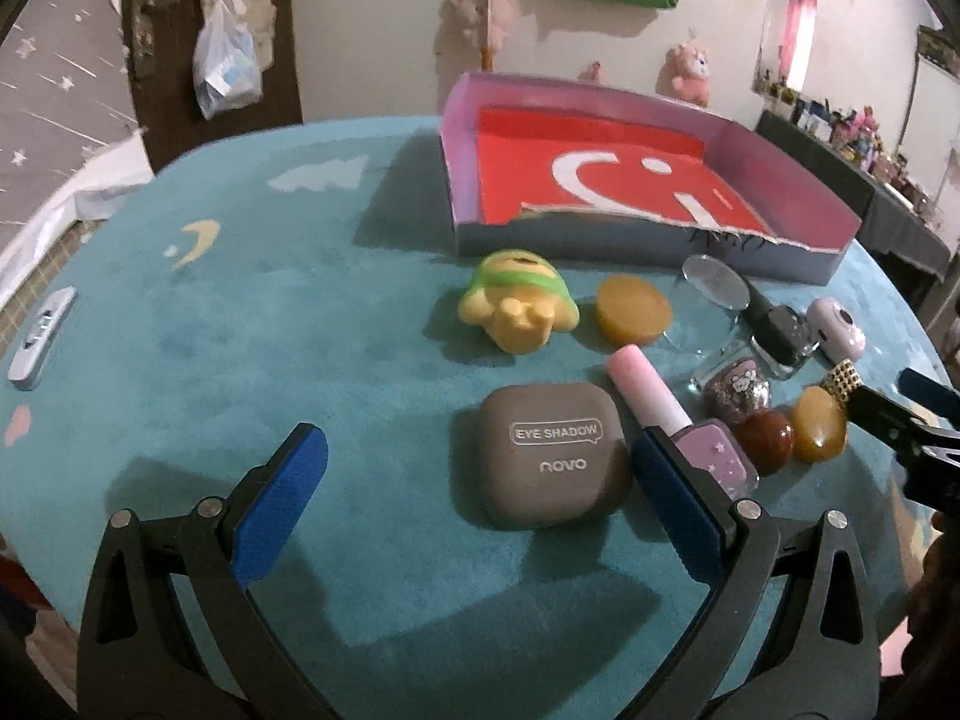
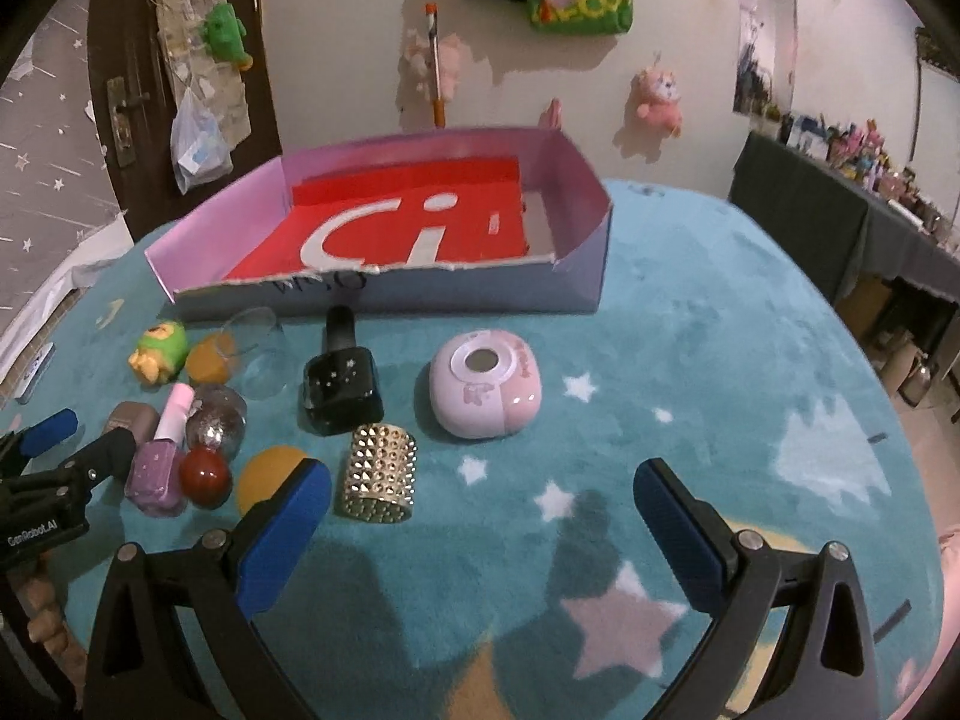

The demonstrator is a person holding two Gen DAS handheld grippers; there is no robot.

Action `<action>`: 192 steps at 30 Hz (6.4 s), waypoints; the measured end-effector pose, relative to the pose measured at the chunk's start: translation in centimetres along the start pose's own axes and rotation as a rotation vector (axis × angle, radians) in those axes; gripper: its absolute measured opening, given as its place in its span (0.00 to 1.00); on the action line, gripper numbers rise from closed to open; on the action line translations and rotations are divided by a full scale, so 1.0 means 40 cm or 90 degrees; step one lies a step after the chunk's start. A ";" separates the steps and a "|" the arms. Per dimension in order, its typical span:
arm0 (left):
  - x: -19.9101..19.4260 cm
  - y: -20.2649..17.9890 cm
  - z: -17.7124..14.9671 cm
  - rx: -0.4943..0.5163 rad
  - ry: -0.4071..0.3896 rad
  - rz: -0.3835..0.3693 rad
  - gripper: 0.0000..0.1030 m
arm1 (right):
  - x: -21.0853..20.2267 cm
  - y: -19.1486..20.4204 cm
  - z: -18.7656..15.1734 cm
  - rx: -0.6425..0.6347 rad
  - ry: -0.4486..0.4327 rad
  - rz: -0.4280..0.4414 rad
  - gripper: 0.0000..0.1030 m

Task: Organize rigid objects
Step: 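Grasp the grey eye shadow case with the left tool while the right tool grasps the studded cylinder, then carry the eye shadow case and studded cylinder over the pink box with both tools, then open both tools to drop the case and cylinder onto the red paper, then withdraw both tools from the box back toward the remaining items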

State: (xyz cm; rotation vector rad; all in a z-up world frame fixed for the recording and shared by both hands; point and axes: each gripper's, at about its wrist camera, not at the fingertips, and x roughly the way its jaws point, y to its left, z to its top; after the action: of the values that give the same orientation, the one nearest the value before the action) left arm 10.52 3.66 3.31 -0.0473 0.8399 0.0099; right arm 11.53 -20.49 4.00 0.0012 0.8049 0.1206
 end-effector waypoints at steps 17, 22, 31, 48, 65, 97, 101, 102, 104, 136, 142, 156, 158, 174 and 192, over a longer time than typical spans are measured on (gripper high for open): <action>0.020 -0.016 0.017 0.007 0.006 -0.064 0.52 | 0.044 0.041 0.015 -0.058 0.046 0.049 0.45; 0.011 -0.016 0.011 -0.001 -0.003 -0.071 0.51 | 0.033 0.064 0.008 -0.083 0.040 0.060 0.26; -0.010 -0.012 0.006 -0.009 -0.012 -0.086 0.51 | 0.001 0.070 0.020 -0.079 0.017 0.071 0.26; -0.021 -0.019 0.013 -0.003 -0.020 -0.087 0.51 | 0.006 0.069 0.026 -0.075 0.020 0.070 0.26; -0.047 -0.021 0.040 -0.001 -0.047 -0.086 0.51 | 0.002 0.060 0.059 -0.076 0.000 0.068 0.26; 0.087 -0.079 0.339 0.098 -0.021 -0.112 0.51 | 0.163 0.008 0.327 -0.151 0.041 0.067 0.26; 0.131 -0.092 0.359 0.119 0.001 -0.107 0.51 | 0.207 0.004 0.344 -0.183 0.091 0.050 0.26; 0.145 -0.096 0.361 0.125 0.009 -0.107 0.51 | 0.214 0.005 0.346 -0.189 0.099 0.048 0.26; 0.171 -0.102 0.362 0.133 0.027 -0.108 0.51 | 0.232 0.007 0.350 -0.208 0.121 0.038 0.26; 0.270 -0.158 0.359 0.197 0.071 -0.058 0.51 | 0.295 0.042 0.357 -0.305 0.209 -0.033 0.26; 0.272 -0.162 0.364 0.198 0.067 -0.063 0.52 | 0.298 0.044 0.361 -0.306 0.211 -0.029 0.27; 0.114 -0.125 0.381 0.160 -0.031 -0.097 0.69 | 0.224 0.052 0.381 -0.282 0.155 -0.005 0.54; 0.076 -0.121 0.380 0.154 -0.049 -0.101 0.72 | 0.189 0.054 0.387 -0.275 0.135 -0.002 0.55; -0.194 -0.095 0.263 0.094 -0.169 -0.135 0.88 | -0.154 0.068 0.316 -0.200 -0.066 0.035 0.95; -0.225 -0.088 0.010 0.029 -0.199 -0.152 0.91 | -0.234 0.044 0.012 -0.073 -0.157 0.054 1.00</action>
State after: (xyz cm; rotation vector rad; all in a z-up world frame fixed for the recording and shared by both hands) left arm 4.91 0.25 10.43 -0.0999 0.5176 -0.2222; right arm 5.27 -19.72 11.16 -0.0577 0.5506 0.2422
